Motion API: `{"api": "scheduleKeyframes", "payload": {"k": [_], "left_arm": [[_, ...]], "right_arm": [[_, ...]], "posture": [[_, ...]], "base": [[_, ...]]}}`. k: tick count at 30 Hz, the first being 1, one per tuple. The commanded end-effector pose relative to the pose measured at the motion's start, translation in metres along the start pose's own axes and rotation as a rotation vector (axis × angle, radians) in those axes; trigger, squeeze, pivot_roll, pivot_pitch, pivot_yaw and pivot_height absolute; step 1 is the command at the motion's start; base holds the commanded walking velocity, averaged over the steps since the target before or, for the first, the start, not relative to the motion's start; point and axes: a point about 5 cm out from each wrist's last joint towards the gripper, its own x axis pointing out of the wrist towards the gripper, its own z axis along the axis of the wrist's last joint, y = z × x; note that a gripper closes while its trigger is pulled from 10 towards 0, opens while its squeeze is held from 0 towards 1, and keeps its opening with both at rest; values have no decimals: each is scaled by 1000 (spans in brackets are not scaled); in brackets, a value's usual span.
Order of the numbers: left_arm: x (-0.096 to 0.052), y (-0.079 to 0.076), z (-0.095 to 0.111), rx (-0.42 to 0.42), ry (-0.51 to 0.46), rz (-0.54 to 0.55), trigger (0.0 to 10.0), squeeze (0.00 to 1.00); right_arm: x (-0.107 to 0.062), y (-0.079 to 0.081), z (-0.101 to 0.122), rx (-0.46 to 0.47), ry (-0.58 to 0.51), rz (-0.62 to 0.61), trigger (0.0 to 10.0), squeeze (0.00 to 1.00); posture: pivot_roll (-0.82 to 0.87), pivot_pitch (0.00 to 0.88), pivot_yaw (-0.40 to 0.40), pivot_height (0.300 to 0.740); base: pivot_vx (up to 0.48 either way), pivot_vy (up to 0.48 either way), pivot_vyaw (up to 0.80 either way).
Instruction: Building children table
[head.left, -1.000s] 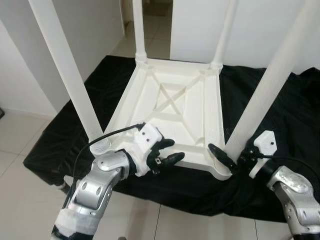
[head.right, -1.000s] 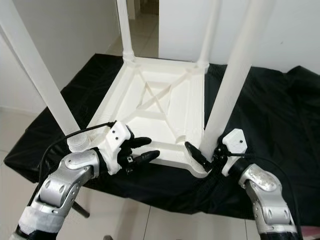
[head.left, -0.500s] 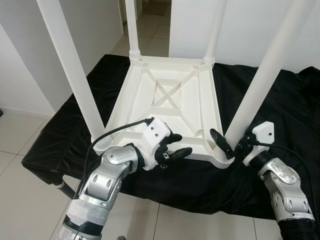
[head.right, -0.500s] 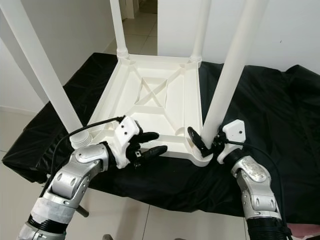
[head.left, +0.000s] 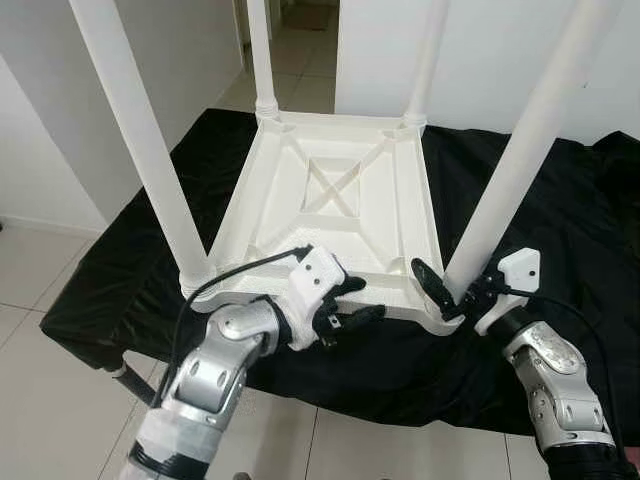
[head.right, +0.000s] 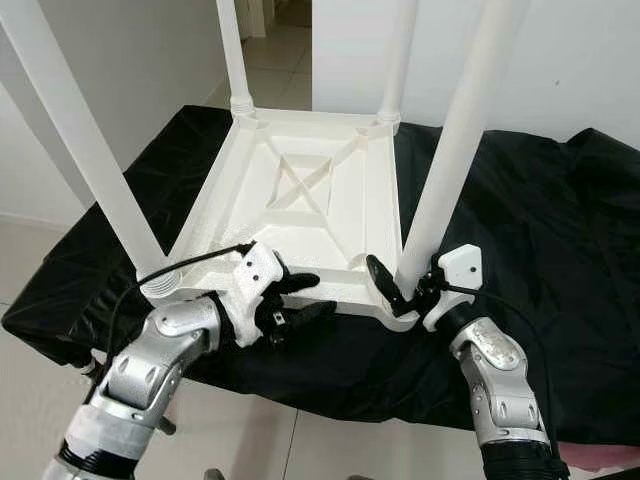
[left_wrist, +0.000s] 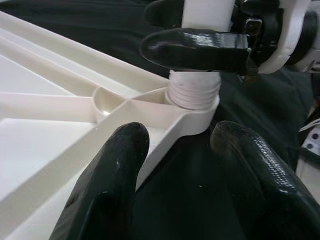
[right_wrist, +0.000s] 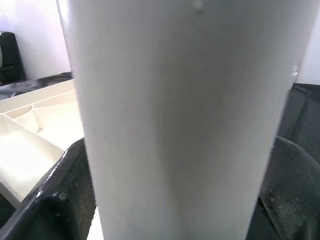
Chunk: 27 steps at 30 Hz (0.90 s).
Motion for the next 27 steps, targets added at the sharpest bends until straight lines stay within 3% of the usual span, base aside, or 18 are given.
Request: {"api": "scheduleKeyframes", "payload": {"k": [1,3,4,5,6,12,15,16,17,18,19,20,27], "left_arm": [[-3,7,0,-2,10,147,10000,0],[-3,7,0,11,15,145,10000,0],[-3,6,0,23,13,143,10000,0],[-3,7,0,28,11,147,10000,0],[-3,8,0,30,11,153,10000,0],[-3,10,4,58,-30,181,10000,0],[-2,10,4,34,-31,187,10000,0],[-2,9,4,25,-28,188,10000,0],[-2,9,4,25,-28,188,10000,0],[-2,9,4,19,-24,189,10000,0],[-2,9,4,19,-24,189,10000,0],[-2,8,4,22,-27,190,10000,0],[-1,8,3,25,-18,196,10000,0]], "right_arm": [[-1,2,-3,19,10,9,8667,0],[-3,1,-3,14,14,13,8667,0],[-4,2,-3,13,21,17,5961,0],[-5,2,-4,14,25,17,1176,0],[-6,2,-4,16,28,16,0,0],[-9,2,-5,34,34,-46,0,0],[-8,1,-3,42,19,-96,0,0],[-8,1,-1,20,16,-140,1020,0],[-8,1,-1,20,16,-140,1020,0],[-8,1,1,4,13,-178,4431,0],[-8,1,1,4,13,-178,4431,0],[-7,2,2,13,10,-265,10000,0],[-3,13,-2,92,39,-410,10000,0]], "posture": [[-82,0,18,740],[-84,0,17,740],[-86,0,17,740],[-86,0,16,740],[-86,0,16,740],[-91,0,17,740],[-91,0,17,740],[-91,0,18,740],[-91,0,18,740],[-92,0,18,740],[-92,0,18,740],[-91,0,19,740],[-94,0,21,740]], "base": [[0,0,0],[0,0,0],[0,0,0],[0,0,0],[0,0,0],[0,0,0],[0,0,0],[0,0,0],[0,0,0],[0,0,0],[0,0,0],[0,0,0],[0,0,0]]}}
